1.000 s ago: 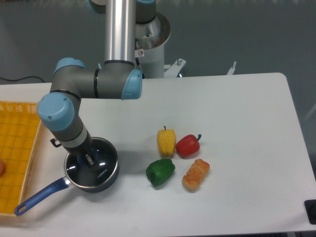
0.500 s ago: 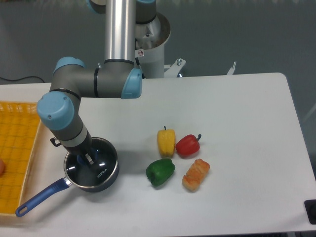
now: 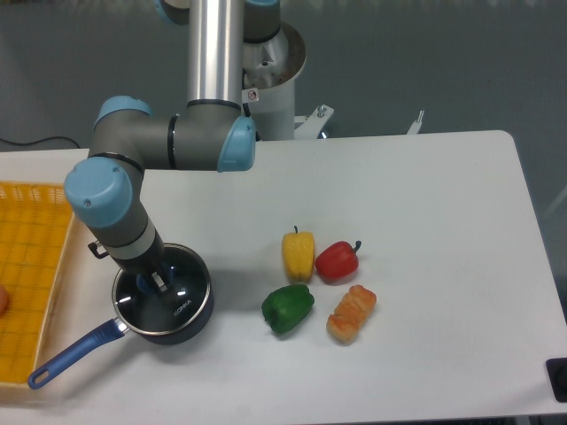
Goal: Open the lid
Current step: 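Lift the glass lid off the saucepan and carry it beside the peppers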
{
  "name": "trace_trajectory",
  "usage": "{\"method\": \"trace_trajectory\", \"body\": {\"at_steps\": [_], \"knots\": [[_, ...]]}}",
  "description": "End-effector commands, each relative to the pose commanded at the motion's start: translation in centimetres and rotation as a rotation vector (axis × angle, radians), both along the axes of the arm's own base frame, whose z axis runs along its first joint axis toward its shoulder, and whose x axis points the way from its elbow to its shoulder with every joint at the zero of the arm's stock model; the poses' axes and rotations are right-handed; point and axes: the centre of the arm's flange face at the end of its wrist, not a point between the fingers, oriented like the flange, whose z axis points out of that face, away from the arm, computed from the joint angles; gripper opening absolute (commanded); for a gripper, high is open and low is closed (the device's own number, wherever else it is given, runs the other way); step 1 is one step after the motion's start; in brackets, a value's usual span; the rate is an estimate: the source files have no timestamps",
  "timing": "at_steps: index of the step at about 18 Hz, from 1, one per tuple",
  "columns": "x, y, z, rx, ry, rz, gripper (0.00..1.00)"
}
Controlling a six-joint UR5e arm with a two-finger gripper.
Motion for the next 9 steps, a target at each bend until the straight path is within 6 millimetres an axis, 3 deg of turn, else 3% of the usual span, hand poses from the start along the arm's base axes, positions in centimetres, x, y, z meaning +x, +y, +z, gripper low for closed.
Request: {"method": "trace_trajectory", "body": {"at_steps": [3,9], "knots": [[-0.3,-0.3,0.0,-0.016,-0.003,0.005,0.67],[-4.2,-3.2,2.1,-0.058,-0.022,0.063,0.67]]}}
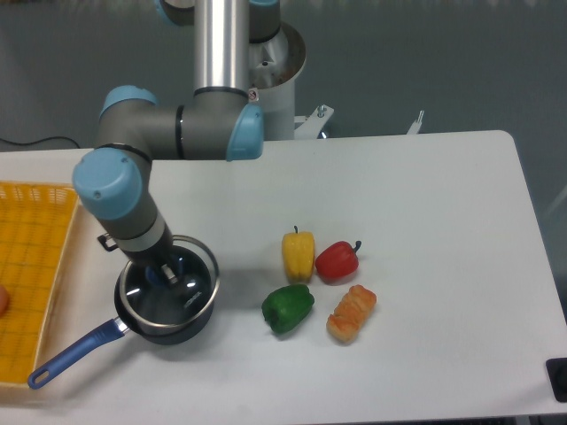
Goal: Open the lid
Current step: 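Lift the glass lid off the saucepan and carry it beside the peppers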
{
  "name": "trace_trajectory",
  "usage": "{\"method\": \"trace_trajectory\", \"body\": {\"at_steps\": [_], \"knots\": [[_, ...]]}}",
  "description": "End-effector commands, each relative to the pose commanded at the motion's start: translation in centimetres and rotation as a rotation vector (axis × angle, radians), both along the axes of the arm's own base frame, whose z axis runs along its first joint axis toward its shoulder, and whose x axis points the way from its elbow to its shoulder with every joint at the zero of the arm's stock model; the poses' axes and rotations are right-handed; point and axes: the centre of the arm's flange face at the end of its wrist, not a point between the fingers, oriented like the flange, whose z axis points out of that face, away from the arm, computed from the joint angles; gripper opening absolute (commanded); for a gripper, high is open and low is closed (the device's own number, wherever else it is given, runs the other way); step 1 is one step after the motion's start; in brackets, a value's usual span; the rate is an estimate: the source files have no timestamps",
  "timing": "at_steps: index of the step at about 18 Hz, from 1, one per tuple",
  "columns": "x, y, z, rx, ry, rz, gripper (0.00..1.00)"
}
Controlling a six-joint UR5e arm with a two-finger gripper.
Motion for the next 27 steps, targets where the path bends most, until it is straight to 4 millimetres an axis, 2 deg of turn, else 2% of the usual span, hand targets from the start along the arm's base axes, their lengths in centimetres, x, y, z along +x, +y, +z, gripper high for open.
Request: {"method": "trace_trajectory", "body": {"at_steps": [3,13,19,27], "knots": [[-2.4,-1.7,1.4,-0.007,-0.009,-0.011,0.67],[-8.0,-4.8,2.8,0.008,-0.008,0.017,0.67],[-9.7,-5.7,2.8,-0.003,-0.006,-0.012,0.67],[-13.0,-8.6,3.9,-0.005,-0.015,0.022,0.67]]}}
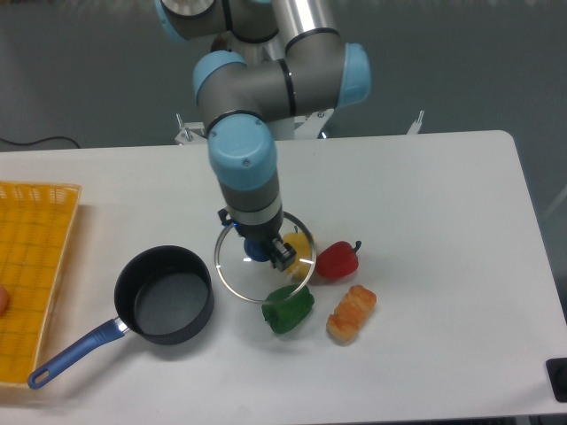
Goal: Open the lid
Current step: 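Lift the glass lid off the saucepan and carry it beside the peppers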
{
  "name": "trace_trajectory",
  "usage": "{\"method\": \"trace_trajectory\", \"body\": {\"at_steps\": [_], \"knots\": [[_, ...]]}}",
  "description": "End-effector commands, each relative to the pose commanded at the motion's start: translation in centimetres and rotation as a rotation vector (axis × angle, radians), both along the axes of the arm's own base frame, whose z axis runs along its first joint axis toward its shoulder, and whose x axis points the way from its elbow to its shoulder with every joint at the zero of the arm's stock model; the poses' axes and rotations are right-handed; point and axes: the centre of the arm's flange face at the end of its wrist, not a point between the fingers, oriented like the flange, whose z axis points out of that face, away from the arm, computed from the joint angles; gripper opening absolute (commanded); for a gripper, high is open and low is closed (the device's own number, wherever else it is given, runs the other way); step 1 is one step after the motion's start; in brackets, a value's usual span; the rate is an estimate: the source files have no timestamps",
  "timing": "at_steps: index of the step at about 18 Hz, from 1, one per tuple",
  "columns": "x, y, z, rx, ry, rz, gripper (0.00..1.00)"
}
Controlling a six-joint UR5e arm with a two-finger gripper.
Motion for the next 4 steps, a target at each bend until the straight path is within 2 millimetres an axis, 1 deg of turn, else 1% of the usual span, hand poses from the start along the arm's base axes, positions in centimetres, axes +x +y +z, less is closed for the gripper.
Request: {"method": "trace_trajectory", "body": {"at_steps": [1,4], "knots": [[0.05,-0.18,0.31,0.000,0.000,0.002,0.67],[-0.33,-0.52,0.21,-0.007,0.000,0.005,0.67]]}}
